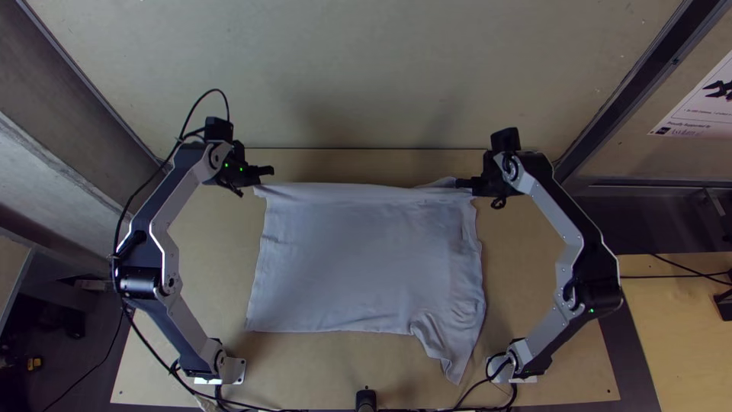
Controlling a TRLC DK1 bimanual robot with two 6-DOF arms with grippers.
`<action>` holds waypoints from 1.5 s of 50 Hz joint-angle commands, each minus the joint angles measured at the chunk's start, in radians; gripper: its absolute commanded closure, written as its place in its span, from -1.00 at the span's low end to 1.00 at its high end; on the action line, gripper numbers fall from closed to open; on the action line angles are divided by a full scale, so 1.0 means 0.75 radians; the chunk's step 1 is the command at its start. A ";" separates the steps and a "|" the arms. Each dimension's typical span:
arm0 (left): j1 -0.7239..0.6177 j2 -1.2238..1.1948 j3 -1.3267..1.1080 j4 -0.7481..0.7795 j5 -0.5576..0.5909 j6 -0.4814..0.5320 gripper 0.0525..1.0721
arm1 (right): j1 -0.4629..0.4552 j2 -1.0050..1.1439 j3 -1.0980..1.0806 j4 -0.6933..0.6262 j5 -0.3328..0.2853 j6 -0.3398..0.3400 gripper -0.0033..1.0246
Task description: Fold the t-shirt
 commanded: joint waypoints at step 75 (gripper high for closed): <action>0.066 -0.500 -0.529 -0.329 0.153 0.279 -0.91 | 0.062 -0.676 -0.409 -0.472 0.090 0.106 -0.79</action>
